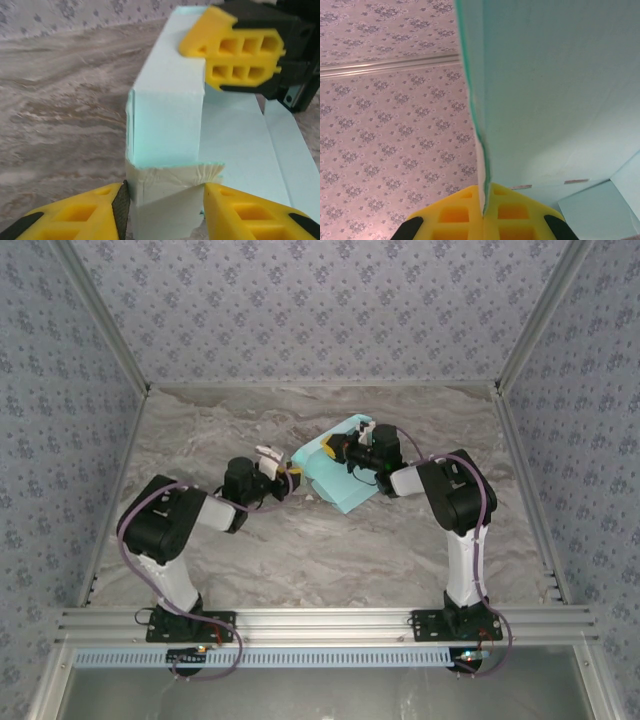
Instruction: Fold the paper box
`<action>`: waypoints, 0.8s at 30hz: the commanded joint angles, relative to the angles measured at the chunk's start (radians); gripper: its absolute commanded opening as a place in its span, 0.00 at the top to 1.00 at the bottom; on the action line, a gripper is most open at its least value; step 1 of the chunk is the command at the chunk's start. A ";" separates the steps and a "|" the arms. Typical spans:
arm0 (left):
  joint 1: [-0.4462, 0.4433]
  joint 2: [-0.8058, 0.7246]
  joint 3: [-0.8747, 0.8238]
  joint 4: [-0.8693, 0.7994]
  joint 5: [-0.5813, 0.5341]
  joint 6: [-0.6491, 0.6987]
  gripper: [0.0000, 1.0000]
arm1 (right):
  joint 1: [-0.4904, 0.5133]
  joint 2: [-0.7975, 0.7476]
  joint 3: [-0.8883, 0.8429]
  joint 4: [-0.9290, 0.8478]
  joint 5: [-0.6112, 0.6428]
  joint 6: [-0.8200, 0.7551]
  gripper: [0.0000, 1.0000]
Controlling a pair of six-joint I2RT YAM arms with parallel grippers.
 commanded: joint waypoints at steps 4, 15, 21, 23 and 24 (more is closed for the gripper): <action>-0.028 0.050 0.025 0.028 0.010 -0.024 0.56 | 0.014 0.019 -0.031 -0.007 0.007 0.003 1.00; -0.059 0.115 0.065 0.089 -0.007 -0.077 0.65 | 0.029 0.022 -0.042 0.006 0.022 0.009 1.00; -0.094 0.123 0.084 0.069 -0.083 -0.101 0.72 | 0.048 0.020 -0.066 0.041 0.065 0.027 1.00; -0.098 0.131 0.092 0.072 -0.098 -0.131 0.72 | 0.054 0.017 -0.075 0.058 0.083 0.034 1.00; -0.100 0.134 0.090 0.090 -0.109 -0.142 0.70 | 0.057 0.013 -0.079 0.063 0.090 0.036 1.00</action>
